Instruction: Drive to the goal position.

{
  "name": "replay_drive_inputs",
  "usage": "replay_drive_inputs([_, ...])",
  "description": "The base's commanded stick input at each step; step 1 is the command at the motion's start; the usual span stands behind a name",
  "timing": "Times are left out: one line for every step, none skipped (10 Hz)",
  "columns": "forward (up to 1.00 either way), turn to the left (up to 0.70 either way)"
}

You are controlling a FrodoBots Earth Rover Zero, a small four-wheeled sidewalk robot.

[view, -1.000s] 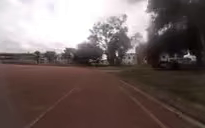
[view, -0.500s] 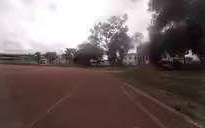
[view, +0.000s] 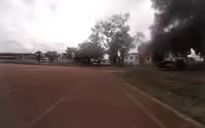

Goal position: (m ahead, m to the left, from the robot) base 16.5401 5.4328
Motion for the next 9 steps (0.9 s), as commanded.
replay_drive_inputs([0.85,0.0])
replay_drive_inputs([0.85,0.0])
replay_drive_inputs([0.85,0.0])
replay_drive_inputs([0.85,0.0])
replay_drive_inputs([0.85,0.0])
replay_drive_inputs([0.85,0.0])
replay_drive_inputs([0.85,0.0])
replay_drive_inputs([0.85,0.0])
replay_drive_inputs([0.85,0.0])
